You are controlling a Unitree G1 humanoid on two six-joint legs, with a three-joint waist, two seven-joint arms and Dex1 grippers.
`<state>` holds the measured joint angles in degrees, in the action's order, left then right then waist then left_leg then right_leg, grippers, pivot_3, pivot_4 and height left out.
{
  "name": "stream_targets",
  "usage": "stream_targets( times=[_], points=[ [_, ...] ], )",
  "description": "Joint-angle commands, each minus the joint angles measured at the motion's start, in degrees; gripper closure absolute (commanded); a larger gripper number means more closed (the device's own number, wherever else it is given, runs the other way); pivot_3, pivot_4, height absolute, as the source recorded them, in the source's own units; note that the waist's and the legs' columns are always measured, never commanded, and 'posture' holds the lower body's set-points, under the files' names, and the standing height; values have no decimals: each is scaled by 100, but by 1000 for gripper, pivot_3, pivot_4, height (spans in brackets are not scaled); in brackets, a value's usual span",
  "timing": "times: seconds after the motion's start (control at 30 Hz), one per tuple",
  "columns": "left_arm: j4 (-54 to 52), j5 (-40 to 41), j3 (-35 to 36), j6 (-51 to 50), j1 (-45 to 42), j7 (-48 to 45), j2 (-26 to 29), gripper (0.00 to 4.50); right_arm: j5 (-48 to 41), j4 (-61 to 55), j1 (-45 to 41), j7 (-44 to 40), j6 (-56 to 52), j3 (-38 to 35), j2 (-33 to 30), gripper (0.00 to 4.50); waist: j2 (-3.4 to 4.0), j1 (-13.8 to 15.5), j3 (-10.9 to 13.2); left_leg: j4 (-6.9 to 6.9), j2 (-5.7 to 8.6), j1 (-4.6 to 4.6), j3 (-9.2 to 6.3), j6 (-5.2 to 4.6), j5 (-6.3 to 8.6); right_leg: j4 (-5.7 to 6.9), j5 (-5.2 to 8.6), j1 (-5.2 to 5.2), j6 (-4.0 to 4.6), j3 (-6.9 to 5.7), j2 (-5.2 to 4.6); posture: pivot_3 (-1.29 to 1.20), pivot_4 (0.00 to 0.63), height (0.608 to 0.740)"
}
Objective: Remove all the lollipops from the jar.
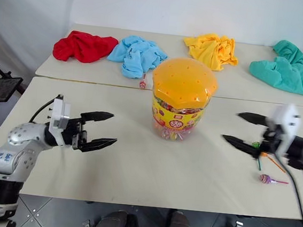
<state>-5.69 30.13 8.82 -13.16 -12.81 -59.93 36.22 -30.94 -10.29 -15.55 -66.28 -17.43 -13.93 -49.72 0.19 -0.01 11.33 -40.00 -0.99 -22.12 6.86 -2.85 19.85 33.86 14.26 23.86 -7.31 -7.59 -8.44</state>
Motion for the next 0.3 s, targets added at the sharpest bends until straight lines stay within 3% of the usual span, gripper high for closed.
stream_targets(
  times=[0.03, 0.17, 0.3],
  points=[
    [-122, -253, 240, 281, 292, 288, 47, 0, 205, -208, 5, -156, 623, 469, 355, 33, 0, 57, 0, 0, 4, -4, -4, -1, 0, 1, 0, 1, 0, -3, -4, 0, 150, 740],
    [-448, -465, 381, 601, 945, 434, 51, 0, 690, 163, 314, -462, 1673, 941, 737, 33, -3, 71, -2, -2, 11, -3, 5, -10, 5, -2, 0, -1, 0, -3, -11, 0, 150, 740],
    [-823, -533, 549, 706, 1416, 690, 48, 0, 838, 645, 627, -433, 2294, 801, 879, 33, -3, 103, -2, -5, 11, -3, 6, -11, 6, -2, 0, -1, 0, -3, -11, 0, 150, 740]
  ],
)
